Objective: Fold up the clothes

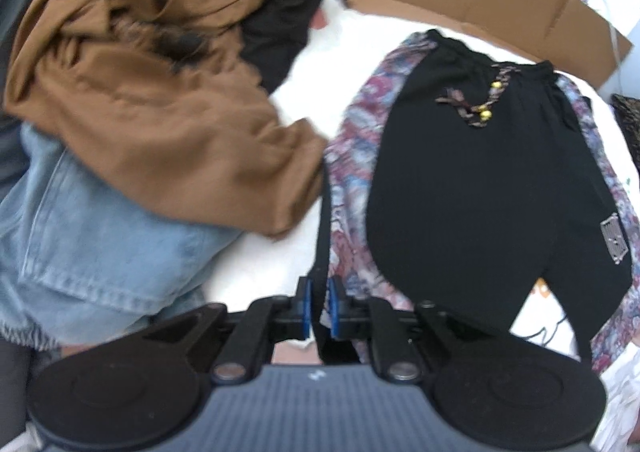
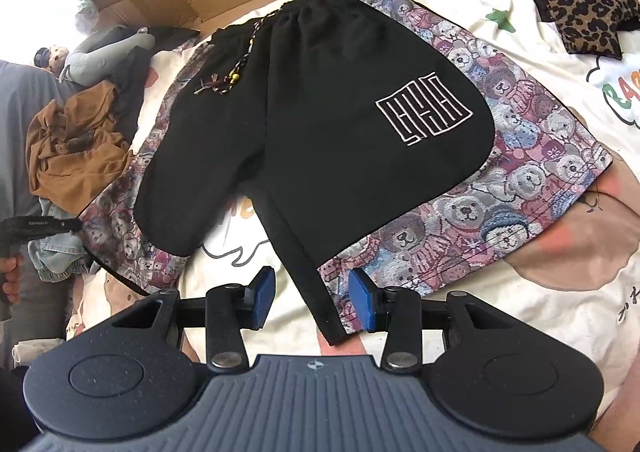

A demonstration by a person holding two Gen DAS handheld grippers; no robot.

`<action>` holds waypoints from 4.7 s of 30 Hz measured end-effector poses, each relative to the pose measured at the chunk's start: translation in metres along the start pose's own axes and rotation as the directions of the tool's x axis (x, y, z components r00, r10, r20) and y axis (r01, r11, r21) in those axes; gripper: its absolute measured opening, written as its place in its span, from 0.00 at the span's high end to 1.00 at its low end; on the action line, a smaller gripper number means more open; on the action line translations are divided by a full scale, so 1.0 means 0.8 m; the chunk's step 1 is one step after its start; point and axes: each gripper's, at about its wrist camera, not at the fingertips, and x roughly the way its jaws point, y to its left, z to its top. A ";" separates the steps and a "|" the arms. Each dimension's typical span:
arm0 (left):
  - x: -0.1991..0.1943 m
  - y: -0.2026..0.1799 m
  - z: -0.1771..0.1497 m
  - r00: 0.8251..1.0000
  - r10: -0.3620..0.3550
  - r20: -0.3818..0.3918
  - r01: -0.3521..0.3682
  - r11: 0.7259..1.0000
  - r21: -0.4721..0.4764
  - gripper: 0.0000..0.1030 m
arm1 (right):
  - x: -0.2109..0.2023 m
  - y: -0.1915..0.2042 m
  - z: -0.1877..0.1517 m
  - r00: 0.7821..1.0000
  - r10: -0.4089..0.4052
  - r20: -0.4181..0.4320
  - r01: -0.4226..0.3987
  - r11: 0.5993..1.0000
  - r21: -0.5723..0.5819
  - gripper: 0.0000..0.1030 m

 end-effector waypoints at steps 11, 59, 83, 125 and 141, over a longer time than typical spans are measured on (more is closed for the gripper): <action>0.056 0.061 -0.023 0.997 0.014 -0.079 -0.021 0.996 -0.090 0.92 | 0.015 -0.010 -0.010 0.999 -0.035 -0.039 0.035 0.999 -0.011 0.54; 0.113 -0.180 -0.108 0.996 -0.047 -0.076 0.064 0.969 0.239 0.29 | 0.049 0.007 -0.004 0.998 0.061 -0.019 -0.060 0.998 0.036 0.54; 0.079 -0.095 0.012 0.945 -0.327 -0.006 0.320 0.919 0.230 0.97 | 0.170 0.098 0.002 0.952 0.279 -0.122 -0.280 0.960 0.016 0.54; 0.087 -0.057 0.050 0.917 -0.379 0.126 0.365 0.923 0.123 0.82 | 0.272 0.171 0.039 0.902 0.412 -0.130 -0.369 0.891 0.263 0.98; 0.040 0.004 -0.074 0.952 -0.240 0.189 0.265 0.956 -0.125 0.82 | 0.182 0.145 0.016 0.923 0.255 -0.289 -0.243 0.967 0.077 0.95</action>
